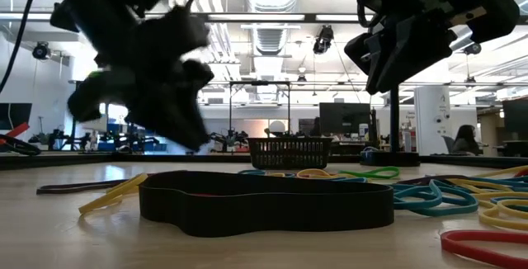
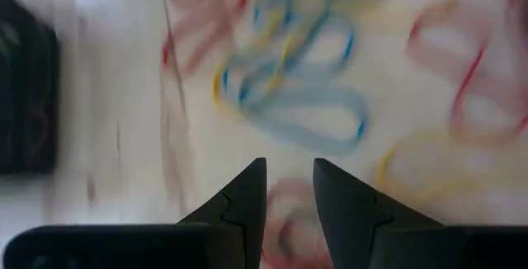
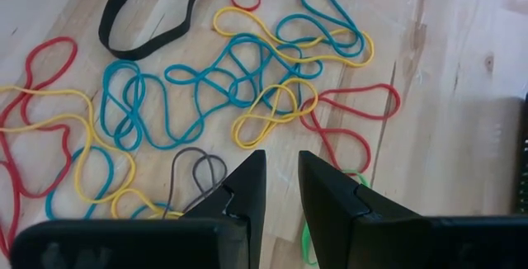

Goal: Pick and place rubber bands into bin
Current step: Put the black rubber band into the basket

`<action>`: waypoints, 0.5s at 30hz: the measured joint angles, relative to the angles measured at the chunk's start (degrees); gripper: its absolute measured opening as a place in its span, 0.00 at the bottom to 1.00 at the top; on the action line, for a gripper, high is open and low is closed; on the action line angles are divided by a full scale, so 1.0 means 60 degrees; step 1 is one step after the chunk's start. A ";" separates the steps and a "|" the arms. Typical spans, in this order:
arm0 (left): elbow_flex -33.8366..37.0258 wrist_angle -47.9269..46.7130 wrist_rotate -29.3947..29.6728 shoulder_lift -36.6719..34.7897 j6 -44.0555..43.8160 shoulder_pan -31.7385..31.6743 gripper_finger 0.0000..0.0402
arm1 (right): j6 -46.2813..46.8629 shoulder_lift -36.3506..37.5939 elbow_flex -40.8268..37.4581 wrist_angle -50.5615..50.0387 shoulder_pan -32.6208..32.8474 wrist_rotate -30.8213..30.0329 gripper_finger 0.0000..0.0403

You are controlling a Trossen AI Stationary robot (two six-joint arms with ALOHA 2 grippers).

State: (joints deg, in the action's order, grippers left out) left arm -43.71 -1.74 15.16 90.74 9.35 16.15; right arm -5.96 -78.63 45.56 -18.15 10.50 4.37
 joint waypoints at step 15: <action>-0.0230 0.2122 0.0204 0.1126 0.0851 -0.0330 0.22 | 0.0049 0.0000 -0.0021 0.0113 0.0000 0.0001 0.17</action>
State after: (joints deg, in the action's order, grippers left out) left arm -45.09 10.99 16.38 97.50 14.46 14.17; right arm -5.66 -78.63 45.43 -17.47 10.50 4.38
